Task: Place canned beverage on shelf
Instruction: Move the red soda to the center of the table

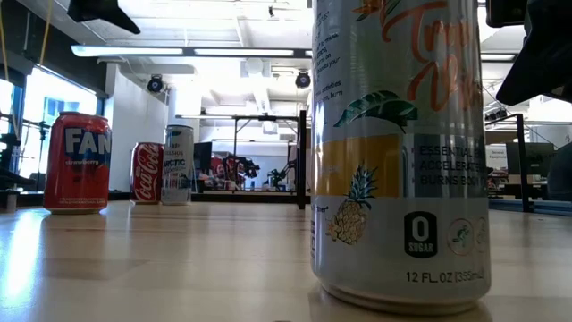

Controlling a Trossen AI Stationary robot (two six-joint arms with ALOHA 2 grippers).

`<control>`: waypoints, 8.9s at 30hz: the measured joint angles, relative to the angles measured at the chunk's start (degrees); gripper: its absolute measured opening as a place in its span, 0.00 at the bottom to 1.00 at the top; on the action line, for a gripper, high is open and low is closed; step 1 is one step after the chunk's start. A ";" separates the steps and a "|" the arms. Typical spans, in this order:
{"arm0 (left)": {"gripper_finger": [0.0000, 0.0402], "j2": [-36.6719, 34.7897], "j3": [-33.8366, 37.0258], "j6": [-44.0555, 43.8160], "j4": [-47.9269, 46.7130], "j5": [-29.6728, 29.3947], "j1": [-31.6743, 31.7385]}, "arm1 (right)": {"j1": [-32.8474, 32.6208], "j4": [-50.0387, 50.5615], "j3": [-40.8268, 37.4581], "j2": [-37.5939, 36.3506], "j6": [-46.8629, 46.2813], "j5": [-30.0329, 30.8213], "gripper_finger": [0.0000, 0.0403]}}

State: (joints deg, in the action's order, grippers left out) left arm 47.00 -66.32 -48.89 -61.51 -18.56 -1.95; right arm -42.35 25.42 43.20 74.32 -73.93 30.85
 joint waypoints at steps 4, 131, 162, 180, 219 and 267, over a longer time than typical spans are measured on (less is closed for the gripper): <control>0.69 0.09 0.00 -1.28 -2.53 -1.22 -0.29 | -0.02 0.01 0.00 0.00 0.00 0.00 0.00; 0.80 39.28 -3.14 76.62 -4.70 22.94 59.71 | 0.00 0.00 0.00 0.00 -0.01 0.00 0.00; 0.80 38.65 -2.80 72.57 -3.65 19.75 58.24 | 0.00 0.01 0.00 0.00 -0.01 0.00 0.00; 0.64 42.71 -2.95 62.34 -4.60 20.84 58.48 | -0.01 0.00 0.00 0.00 0.00 0.00 0.00; 0.48 30.07 -8.14 37.93 -18.80 17.29 20.53 | -0.02 -0.01 0.00 0.00 0.00 0.00 0.00; 0.49 80.70 -68.30 60.84 -21.38 16.33 8.67 | -2.38 -0.01 0.01 0.02 9.79 -8.17 0.00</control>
State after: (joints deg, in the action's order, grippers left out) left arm 127.70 -134.62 11.95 -82.89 -2.23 6.72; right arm -44.73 25.41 43.21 74.35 -64.14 22.68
